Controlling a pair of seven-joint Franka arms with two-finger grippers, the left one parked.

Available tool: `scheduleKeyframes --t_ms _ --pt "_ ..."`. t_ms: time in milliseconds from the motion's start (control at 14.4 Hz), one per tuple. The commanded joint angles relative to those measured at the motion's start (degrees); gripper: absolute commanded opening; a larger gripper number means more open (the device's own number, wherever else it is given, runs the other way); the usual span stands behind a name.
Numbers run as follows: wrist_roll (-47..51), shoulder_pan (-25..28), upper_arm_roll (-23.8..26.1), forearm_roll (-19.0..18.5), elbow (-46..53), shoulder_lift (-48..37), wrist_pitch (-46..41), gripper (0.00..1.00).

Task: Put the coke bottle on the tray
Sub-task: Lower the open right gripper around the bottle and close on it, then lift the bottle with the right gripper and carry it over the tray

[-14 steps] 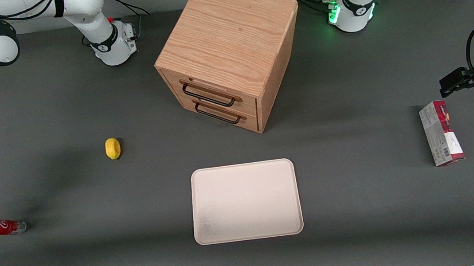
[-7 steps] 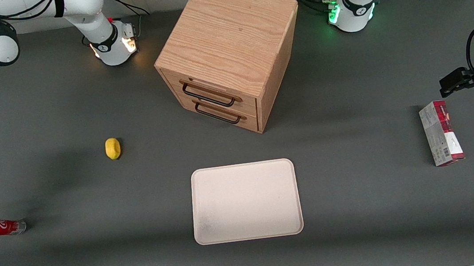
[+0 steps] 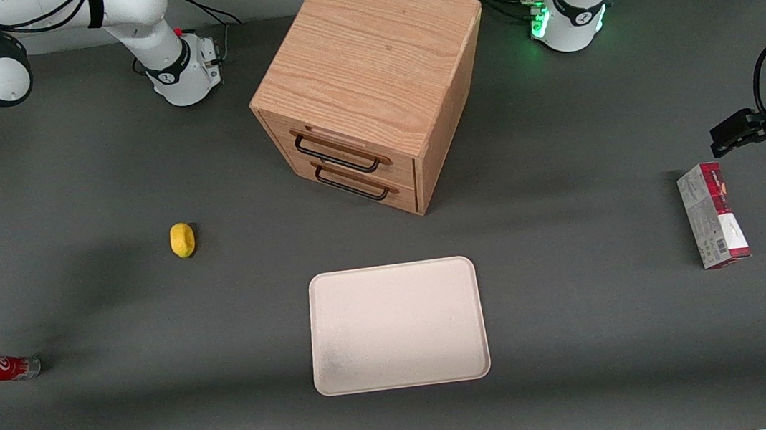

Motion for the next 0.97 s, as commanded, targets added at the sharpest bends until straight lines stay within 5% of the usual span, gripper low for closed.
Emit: scheduleKeyframes --t_ms 0,556,904 --pt "-1.3 1.1 0.2 -2.3 1.8 -2.0 -4.7 0.04" --pt "-3.4 3.0 0.6 -4.5 2.2 -23.8 -26.1 0.04" --pt "-4.9 4.0 1.0 -4.1 2.2 -31.6 -31.4 0.04"
